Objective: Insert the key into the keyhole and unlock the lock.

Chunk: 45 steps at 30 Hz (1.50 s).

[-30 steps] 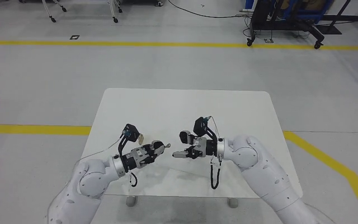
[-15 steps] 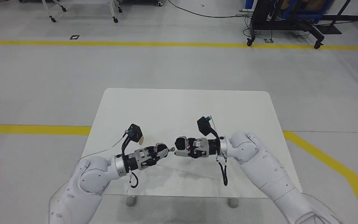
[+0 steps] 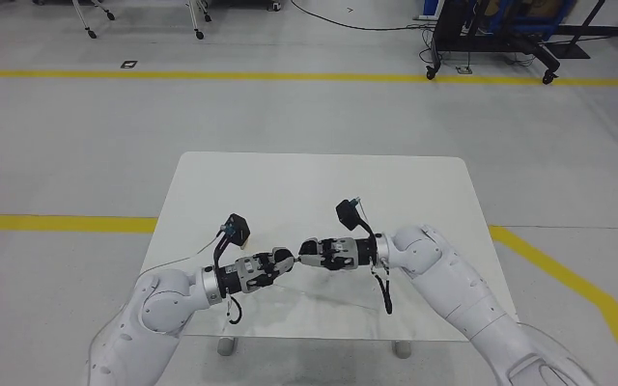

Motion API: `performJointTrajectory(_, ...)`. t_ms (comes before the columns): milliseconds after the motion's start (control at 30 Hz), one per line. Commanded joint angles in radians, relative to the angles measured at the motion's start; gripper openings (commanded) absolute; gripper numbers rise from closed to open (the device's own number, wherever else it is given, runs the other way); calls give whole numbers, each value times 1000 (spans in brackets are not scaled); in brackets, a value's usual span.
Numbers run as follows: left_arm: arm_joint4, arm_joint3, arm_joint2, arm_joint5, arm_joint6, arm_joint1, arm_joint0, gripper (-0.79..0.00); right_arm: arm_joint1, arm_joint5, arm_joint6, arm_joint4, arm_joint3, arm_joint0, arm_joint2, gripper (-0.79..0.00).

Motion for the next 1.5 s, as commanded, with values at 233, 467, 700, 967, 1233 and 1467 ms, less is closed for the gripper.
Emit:
performJointTrajectory(233,8,-2,3,7,15,3,1,-785,8,-25,17,72,-1,10,-33,-785)
performJointTrajectory(467,-32,5,2,5,39,5,-1,0,27,-25,17,131,0,20,-49,-785)
performJointTrajectory(700,-68,2,-115,-32,149,18,56,0,52,-25,-30,135,-7,0,31,-785)
performJointTrajectory(967,344,-81,-285,246,283,32,184,0,101,-25,-81,145,-112,-117,197,-785)
performJointTrajectory(1233,553,-70,-182,496,129,20,94,0,110,-25,-87,148,-138,-143,228,-785)
performJointTrajectory(1467,699,-18,1,649,-96,-4,-58,0,110,-25,-87,148,-138,-143,228,-785)
